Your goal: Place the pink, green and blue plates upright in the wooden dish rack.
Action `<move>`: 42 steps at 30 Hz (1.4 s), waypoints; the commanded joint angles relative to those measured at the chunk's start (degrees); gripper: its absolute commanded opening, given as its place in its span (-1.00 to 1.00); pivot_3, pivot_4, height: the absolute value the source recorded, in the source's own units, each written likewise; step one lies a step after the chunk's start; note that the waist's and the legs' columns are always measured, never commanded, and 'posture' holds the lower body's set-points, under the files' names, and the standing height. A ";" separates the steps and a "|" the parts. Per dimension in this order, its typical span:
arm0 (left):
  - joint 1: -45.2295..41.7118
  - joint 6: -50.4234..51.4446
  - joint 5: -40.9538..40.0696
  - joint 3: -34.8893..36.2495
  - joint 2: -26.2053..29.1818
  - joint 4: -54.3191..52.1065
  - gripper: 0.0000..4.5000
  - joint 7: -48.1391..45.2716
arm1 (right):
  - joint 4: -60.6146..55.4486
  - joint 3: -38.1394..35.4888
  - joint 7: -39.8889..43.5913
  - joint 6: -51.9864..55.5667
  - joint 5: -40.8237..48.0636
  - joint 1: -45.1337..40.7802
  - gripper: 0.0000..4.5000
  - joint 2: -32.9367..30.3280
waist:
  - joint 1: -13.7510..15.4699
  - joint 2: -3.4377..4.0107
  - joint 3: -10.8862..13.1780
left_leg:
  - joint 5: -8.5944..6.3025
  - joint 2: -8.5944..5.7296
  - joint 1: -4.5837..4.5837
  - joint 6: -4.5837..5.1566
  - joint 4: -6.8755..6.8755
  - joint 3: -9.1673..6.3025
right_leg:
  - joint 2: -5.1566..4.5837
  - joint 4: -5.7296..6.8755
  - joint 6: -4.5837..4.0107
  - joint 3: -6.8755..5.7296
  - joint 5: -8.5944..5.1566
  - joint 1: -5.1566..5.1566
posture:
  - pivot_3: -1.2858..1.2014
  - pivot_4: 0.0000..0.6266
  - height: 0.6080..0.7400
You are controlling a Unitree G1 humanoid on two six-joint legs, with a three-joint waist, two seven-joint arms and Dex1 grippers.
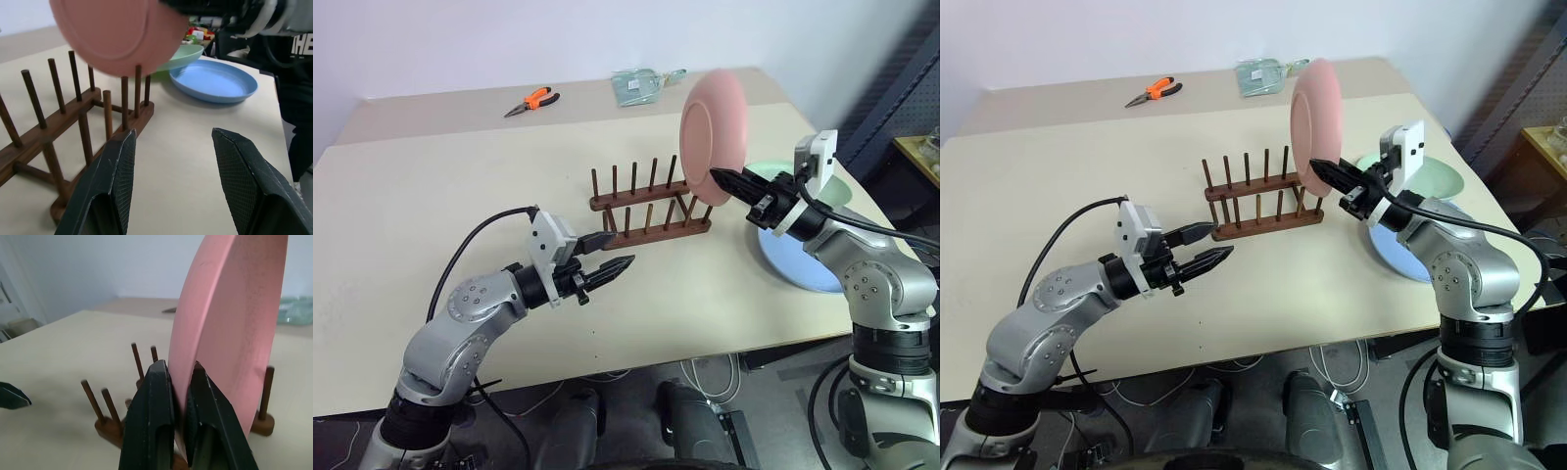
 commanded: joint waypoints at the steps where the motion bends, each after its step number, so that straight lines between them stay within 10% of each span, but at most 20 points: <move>1: 0.20 -0.03 0.70 -0.68 0.20 -2.38 0.13 -0.24 | 1.09 0.15 2.02 -1.12 -0.69 -1.40 -0.66 -1.26 | 0.04 0.00 0.00 | 0.00 0.00 0.00 0.00 0.00 0.01 | 0.00 0.00 0.00 0.00 0.00 0.00 | 0.03 -0.52 0.99; 7: 1.04 -0.16 1.35 -1.22 0.43 -2.53 0.13 -0.45 | 0.33 0.84 3.80 -6.50 -6.14 -0.81 0.56 -4.50 | 0.09 0.00 0.00 | 0.00 -0.01 -0.01 0.00 0.01 0.08 | 0.00 0.00 0.01 0.00 0.00 0.00 | 0.03 -0.52 0.99; 15: 1.80 -0.74 1.44 -1.06 1.02 -1.39 0.13 -1.33 | 4.61 -1.42 10.64 -15.74 -16.63 7.52 0.56 -19.88 | 0.34 0.04 0.03 | -0.04 -0.05 -0.03 0.06 0.04 0.18 | -0.10 -0.02 0.08 -0.01 -0.05 0.02 | 0.03 -0.52 0.99; 25: 0.13 -1.79 3.68 -3.32 -0.34 0.72 0.13 -3.11 | 34.59 16.76 -2.96 -44.31 -51.19 -2.07 0.56 -24.86 | -0.18 0.19 0.09 | -0.04 0.02 0.09 0.07 0.02 0.60 | -0.12 0.01 0.03 0.14 -0.03 0.00 | 0.03 -0.52 0.99; 33: 1.86 -1.89 4.32 -2.60 -0.33 -0.54 0.13 -2.60 | 44.51 19.48 -10.71 -54.58 -57.05 -7.73 -0.97 -22.94 | 0.03 0.19 0.10 | -0.05 -0.01 0.07 0.09 0.04 0.65 | -0.16 -0.01 0.04 0.19 -0.02 -0.01 | 0.03 -0.52 0.99; 40: 3.19 -2.93 5.71 -1.80 -0.26 -0.17 0.13 -2.09 | 29.34 9.98 -10.30 -50.98 -48.30 -4.19 -0.99 -22.54 | -0.02 0.22 0.11 | -0.05 -0.01 0.08 0.10 0.05 0.64 | -0.17 0.02 0.05 0.21 -0.01 -0.01 | 0.03 -0.52 0.99; 42: 3.36 -3.85 6.17 -0.49 -0.29 1.05 0.13 -1.80 | 18.36 2.66 -9.42 -41.22 -32.88 -5.46 -0.99 -17.39 | -0.13 0.21 0.12 | -0.06 0.00 0.08 0.11 0.04 0.65 | -0.16 0.03 0.05 0.22 -0.01 -0.01 | 0.03 -0.52 0.99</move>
